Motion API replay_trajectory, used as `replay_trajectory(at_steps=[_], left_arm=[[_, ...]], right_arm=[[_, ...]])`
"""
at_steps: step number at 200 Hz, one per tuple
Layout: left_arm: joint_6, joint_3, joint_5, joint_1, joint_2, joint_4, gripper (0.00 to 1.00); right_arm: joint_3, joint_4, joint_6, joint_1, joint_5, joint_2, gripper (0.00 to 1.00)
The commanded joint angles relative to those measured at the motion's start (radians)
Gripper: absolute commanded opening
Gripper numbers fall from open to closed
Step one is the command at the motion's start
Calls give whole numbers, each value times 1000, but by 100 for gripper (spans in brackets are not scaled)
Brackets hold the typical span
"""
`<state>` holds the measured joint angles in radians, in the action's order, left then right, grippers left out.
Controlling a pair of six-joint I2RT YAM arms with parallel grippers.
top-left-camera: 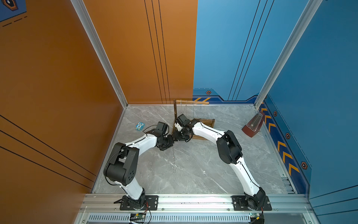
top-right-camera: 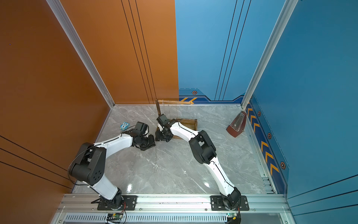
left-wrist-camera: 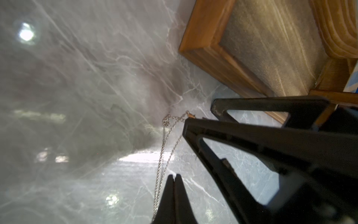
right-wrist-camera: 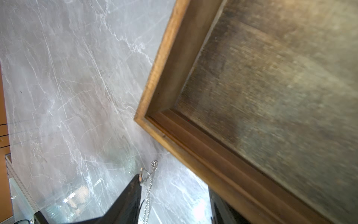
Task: Take the necklace off the jewelry display stand
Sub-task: Place the necklace at the center of the board.
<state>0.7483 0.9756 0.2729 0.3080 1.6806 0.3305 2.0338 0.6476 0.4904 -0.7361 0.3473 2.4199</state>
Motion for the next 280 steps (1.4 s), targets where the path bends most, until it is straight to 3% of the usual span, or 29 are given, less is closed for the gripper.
replay_trajectory(at_steps=[1,86,134,191,280], left_arm=[[-17,45,7,-11,55,5,0],[-8,118,38,-38,157,-5,0],[-8,111,42,-41,144,-5,0],[1,27,-38,-32,49,-5,0],[31,28,73,-22,81,-96,0]], right_arm=[[-18,37,8,9,4,11,56],[-23,30,14,5,9,10,56],[-23,30,16,6,8,10,56],[-30,30,16,5,9,13,56],[-30,30,20,7,14,13,56]])
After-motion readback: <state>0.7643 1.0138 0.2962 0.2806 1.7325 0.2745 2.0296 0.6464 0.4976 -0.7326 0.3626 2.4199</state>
